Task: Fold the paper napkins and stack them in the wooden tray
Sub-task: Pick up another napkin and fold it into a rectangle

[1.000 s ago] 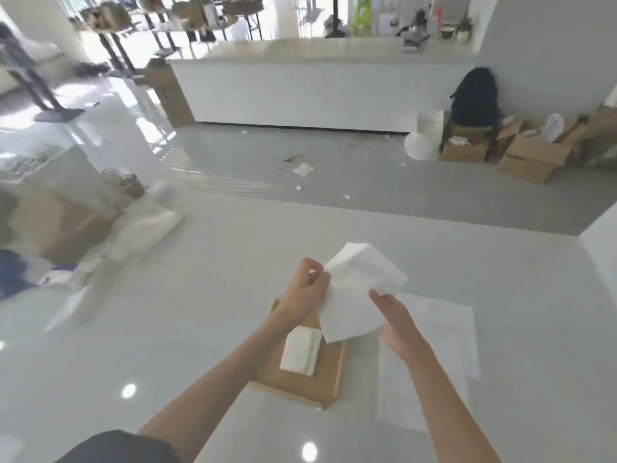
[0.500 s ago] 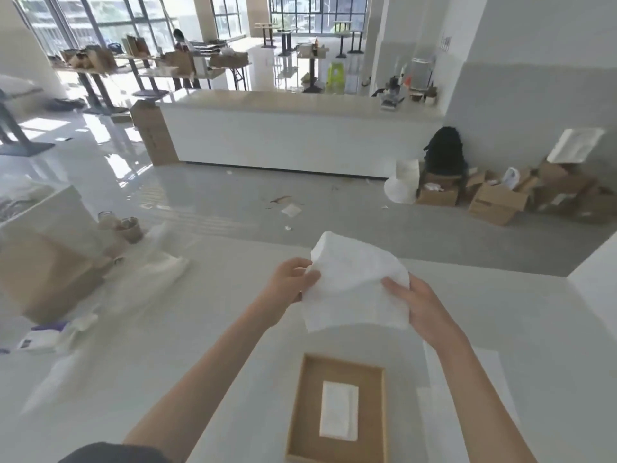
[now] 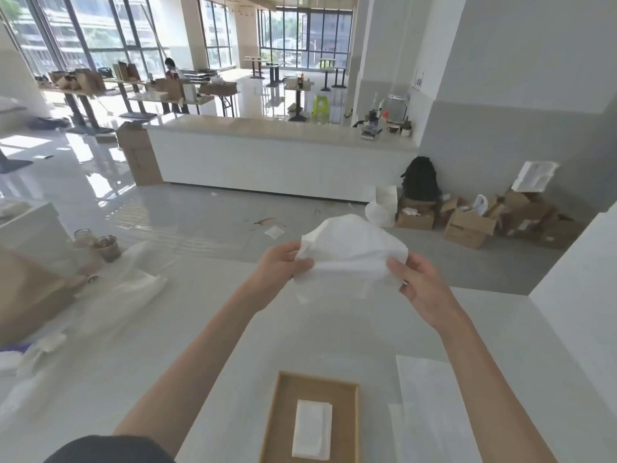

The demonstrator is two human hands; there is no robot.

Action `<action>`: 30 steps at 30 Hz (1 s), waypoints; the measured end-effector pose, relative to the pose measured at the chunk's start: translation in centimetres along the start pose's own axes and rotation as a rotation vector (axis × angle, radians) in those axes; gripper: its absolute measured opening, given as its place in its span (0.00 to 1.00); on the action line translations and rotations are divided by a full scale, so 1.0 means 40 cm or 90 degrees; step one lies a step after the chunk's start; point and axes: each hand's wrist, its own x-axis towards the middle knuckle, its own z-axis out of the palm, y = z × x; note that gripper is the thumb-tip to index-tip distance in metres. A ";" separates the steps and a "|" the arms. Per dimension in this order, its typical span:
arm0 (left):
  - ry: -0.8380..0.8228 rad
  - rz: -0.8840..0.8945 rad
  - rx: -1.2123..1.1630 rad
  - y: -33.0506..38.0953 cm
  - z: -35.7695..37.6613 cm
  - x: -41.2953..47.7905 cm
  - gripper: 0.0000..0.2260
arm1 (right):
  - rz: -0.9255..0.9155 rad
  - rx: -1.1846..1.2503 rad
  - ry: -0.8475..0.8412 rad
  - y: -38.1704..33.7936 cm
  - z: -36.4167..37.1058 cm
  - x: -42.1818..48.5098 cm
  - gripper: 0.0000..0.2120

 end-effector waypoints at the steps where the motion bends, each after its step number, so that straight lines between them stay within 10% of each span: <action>1: 0.006 0.000 0.003 0.001 0.005 0.001 0.12 | -0.004 0.005 -0.007 -0.005 -0.002 0.000 0.20; 12: 0.034 0.085 0.059 0.063 0.033 0.010 0.08 | -0.099 -0.053 0.015 -0.101 -0.021 -0.002 0.08; 19: 0.082 0.245 0.013 0.169 0.057 0.044 0.07 | -0.345 -0.087 0.010 -0.239 -0.005 0.005 0.17; 30: -0.052 0.236 -0.036 0.166 0.045 0.086 0.23 | -0.302 -0.077 0.003 -0.242 -0.008 0.034 0.27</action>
